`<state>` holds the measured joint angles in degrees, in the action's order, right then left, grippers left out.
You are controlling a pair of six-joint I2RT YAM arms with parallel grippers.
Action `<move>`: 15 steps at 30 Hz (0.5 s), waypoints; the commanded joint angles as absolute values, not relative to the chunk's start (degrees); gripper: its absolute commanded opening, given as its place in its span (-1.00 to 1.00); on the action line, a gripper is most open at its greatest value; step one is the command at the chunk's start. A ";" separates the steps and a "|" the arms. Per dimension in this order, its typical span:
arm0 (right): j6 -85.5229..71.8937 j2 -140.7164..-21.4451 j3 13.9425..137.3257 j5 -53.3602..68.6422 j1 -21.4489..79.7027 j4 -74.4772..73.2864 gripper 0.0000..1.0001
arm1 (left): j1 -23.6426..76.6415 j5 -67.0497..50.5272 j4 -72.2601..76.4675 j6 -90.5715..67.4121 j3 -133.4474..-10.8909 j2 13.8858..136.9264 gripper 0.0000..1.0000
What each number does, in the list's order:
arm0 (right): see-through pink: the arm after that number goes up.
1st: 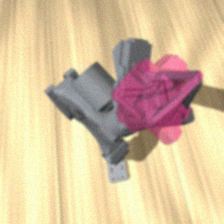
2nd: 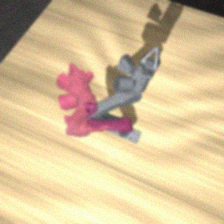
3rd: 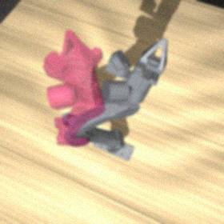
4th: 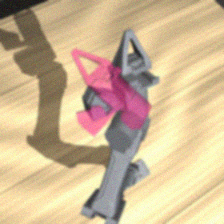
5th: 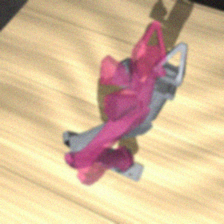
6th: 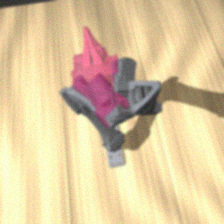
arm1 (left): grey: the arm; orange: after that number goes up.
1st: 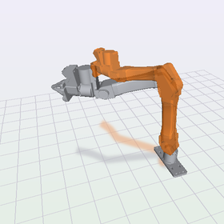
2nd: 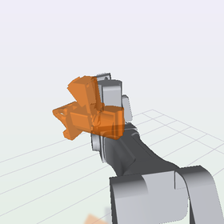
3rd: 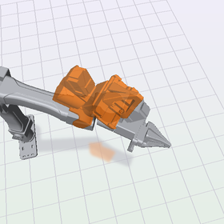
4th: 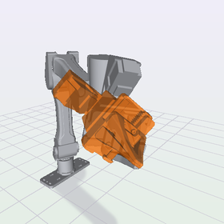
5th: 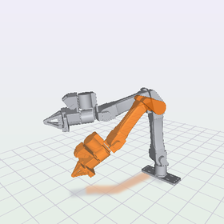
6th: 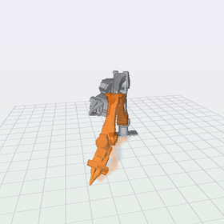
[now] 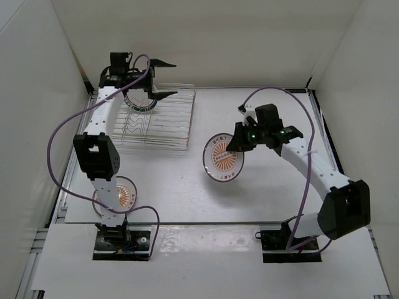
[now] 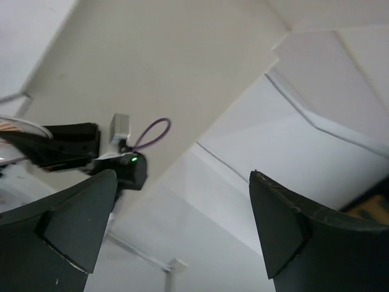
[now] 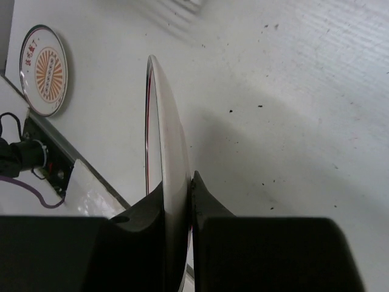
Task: Unload the plates from the dish rack
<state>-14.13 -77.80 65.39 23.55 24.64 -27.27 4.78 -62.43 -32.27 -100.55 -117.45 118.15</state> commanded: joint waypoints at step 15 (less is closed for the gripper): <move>-21.00 -97.45 56.07 44.91 23.99 -4.13 -1.00 | 8.87 -10.89 -82.18 -35.60 -117.80 92.12 1.00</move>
<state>-18.68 -95.46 56.18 41.52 23.75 -10.24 7.57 -29.91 -73.56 -46.89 -120.62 99.57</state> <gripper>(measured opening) 0.145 1.000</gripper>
